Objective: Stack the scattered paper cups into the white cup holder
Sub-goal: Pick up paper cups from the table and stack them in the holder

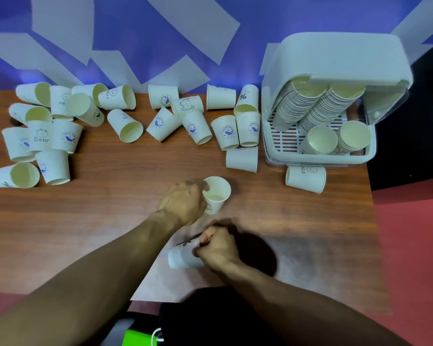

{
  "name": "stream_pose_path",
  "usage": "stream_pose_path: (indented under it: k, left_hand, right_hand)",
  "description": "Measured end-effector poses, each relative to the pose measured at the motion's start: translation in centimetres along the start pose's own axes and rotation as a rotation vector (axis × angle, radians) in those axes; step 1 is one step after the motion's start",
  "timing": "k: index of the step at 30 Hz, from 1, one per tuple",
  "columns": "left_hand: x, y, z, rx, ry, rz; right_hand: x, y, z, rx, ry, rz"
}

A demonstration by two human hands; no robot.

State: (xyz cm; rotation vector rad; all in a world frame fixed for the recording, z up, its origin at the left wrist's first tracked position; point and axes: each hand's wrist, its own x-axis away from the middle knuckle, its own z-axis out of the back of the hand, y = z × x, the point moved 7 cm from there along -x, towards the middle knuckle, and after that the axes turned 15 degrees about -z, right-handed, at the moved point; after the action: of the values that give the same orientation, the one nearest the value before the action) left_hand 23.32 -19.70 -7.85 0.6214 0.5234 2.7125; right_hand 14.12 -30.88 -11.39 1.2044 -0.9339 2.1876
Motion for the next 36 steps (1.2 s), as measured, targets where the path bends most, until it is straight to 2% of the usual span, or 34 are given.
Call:
stream_pose_path:
  k: [4,9,13,18,22,27,32,36]
  left_hand:
    - [-0.6,0.7,0.6,-0.073,0.042,-0.079]
    - [-1.7,4.4,3.4,-0.242,0.28,-0.276]
    - [-3.6,8.4,4.9,-0.35,0.344,-0.392]
    - [-5.7,13.7,7.5,-0.372,0.403,-0.458]
    - [-7.5,17.9,9.6,-0.395,0.463,-0.492]
    - [-10.4,22.2,10.9,-0.313,0.53,-0.53]
    - [-13.8,24.7,10.3,-0.291,0.532,-0.53]
    - [-16.0,25.3,8.8,-0.341,0.458,-0.505]
  right_hand:
    - [0.3,0.1,4.0,0.0,0.118,0.101]
    - [1.8,-0.8,11.8,0.09,0.373,0.247]
    - [3.8,-2.9,17.6,0.269,0.673,0.454]
    - [6.4,-3.6,23.7,0.357,0.958,0.543]
    - [7.4,-3.2,28.9,0.301,1.049,0.61]
    - [6.3,-1.4,35.5,0.243,1.154,0.541]
    - [3.5,-0.5,39.4,0.272,1.152,0.544]
    - [1.0,-0.7,39.9,0.31,1.114,0.564]
